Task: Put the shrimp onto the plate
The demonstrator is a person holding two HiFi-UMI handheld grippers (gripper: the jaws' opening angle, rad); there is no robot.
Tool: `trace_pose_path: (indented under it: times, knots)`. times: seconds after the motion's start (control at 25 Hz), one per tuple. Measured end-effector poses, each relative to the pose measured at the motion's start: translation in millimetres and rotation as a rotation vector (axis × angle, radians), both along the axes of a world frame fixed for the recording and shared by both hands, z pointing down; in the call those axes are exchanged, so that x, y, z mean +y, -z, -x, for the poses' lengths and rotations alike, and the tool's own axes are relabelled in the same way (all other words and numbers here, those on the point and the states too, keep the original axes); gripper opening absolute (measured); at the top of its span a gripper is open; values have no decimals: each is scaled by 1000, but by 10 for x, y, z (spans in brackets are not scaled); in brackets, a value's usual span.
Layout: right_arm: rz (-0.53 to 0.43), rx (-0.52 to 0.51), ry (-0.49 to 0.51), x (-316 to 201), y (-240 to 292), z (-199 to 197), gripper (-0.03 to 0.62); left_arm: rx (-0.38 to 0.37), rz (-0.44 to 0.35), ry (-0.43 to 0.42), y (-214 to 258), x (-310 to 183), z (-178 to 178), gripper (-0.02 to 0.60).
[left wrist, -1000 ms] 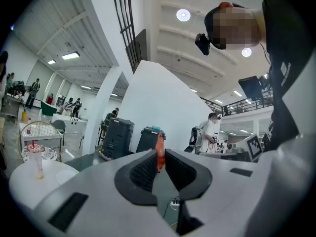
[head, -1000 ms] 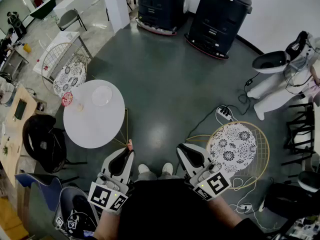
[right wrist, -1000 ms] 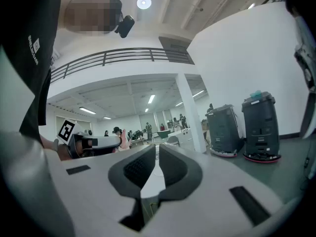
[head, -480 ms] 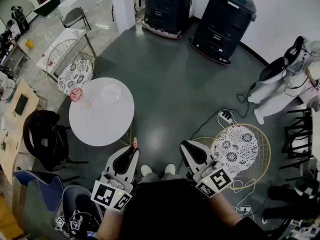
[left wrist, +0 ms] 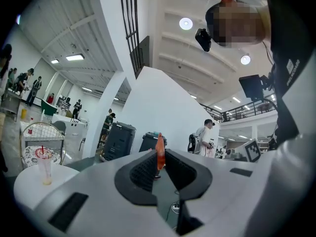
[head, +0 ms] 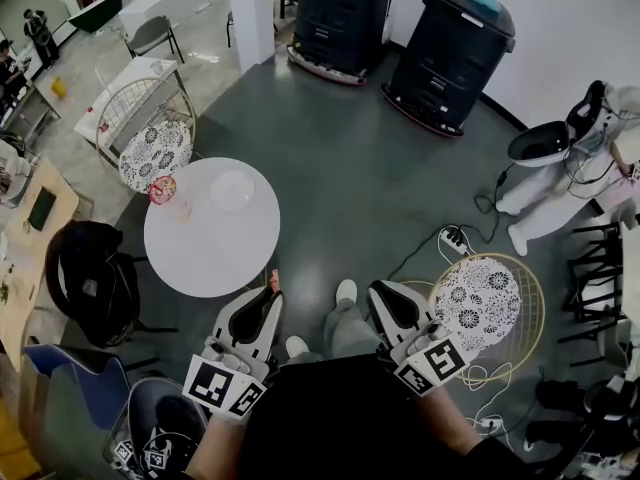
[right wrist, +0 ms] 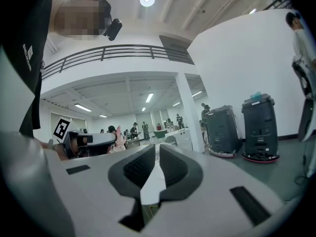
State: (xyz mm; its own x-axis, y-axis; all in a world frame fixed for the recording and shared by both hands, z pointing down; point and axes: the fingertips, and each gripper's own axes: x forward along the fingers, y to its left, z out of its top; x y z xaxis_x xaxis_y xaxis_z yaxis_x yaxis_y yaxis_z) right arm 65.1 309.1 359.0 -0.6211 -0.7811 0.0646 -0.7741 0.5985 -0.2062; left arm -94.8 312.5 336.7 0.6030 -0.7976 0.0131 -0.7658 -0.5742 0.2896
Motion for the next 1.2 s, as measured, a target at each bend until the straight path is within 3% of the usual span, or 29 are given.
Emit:
trace_pose_path:
  times: [0.48,1.2]
  knots:
    - [-18,-3,71,-911,-12,45,35,-22,15,81,-154,-684,36,52]
    - [-6,-30,194,-2598,-122,-326,35,-71,36,192,-282,-2216,-408,52]
